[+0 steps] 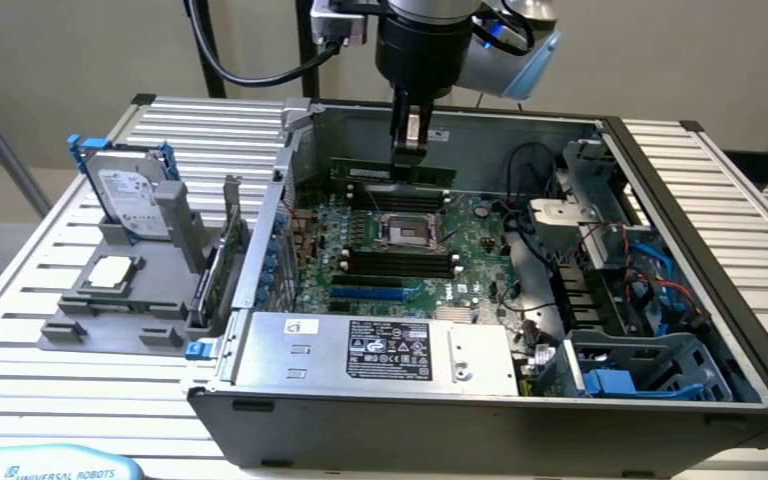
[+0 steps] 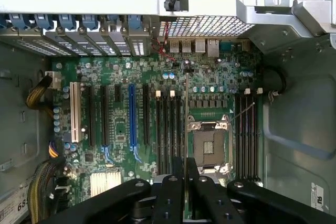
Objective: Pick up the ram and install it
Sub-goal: 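Pick up the ram and move it above insertion slot, then insert the ram into the slot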
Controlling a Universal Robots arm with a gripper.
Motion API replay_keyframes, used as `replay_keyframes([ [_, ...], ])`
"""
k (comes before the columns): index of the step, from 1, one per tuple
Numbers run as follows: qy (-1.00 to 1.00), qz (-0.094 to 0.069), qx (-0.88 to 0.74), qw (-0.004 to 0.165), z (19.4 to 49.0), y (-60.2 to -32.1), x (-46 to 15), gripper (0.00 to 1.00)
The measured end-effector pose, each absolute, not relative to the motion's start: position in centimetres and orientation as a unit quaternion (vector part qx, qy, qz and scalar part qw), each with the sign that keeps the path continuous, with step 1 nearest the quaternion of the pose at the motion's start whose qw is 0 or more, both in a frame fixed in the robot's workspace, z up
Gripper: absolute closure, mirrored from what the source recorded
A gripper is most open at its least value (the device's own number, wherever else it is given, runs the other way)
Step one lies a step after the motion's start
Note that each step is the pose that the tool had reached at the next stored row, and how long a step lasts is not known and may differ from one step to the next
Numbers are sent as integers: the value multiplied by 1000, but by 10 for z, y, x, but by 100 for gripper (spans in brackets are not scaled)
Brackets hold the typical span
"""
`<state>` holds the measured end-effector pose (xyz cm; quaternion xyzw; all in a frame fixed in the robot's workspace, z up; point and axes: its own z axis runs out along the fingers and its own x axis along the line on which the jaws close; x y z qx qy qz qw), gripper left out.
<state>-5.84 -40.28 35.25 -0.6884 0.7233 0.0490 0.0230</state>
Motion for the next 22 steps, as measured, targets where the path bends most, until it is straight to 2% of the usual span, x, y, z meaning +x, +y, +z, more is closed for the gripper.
replay_keyframes([
  [15,723,49,-688,23,352,-403,-58,87],
  [22,716,46,-696,20,342,-401,-57,87],
])
